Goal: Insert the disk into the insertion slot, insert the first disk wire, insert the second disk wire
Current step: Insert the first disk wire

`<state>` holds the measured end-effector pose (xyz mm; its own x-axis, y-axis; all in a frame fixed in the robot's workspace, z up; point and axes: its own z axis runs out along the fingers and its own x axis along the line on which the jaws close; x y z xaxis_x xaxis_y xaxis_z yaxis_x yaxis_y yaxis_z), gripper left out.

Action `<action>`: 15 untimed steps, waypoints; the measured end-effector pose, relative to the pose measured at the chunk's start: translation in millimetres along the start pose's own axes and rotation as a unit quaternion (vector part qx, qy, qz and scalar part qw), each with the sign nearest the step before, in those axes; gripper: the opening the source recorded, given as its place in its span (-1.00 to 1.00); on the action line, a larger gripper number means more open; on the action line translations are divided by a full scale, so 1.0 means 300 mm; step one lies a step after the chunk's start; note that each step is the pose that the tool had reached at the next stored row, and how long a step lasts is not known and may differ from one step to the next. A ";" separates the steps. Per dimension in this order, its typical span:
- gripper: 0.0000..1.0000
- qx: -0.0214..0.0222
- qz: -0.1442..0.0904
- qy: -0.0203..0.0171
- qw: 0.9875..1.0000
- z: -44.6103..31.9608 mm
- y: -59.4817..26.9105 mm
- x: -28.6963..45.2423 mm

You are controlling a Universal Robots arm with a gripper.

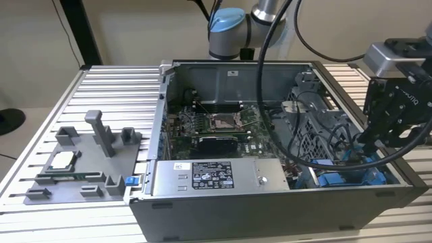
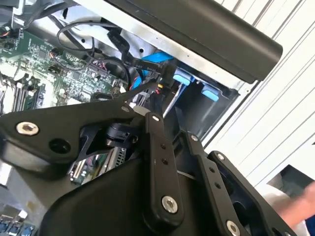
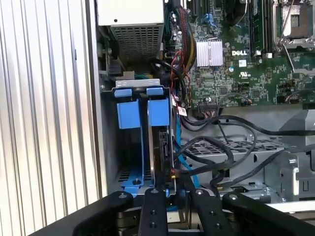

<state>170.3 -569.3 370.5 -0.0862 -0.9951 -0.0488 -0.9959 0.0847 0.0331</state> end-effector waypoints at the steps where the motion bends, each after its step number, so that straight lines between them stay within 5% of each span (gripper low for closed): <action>1: 1.00 -0.001 0.000 0.000 1.000 0.000 -0.009 -0.002; 11: 1.00 -0.009 -0.002 -0.001 1.000 0.001 -0.100 -0.018; 15: 1.00 -0.011 -0.008 -0.003 1.000 0.008 -0.114 -0.019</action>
<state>204.8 -566.5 367.3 -0.0697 -0.9960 -0.0557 -0.9963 0.0667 0.0544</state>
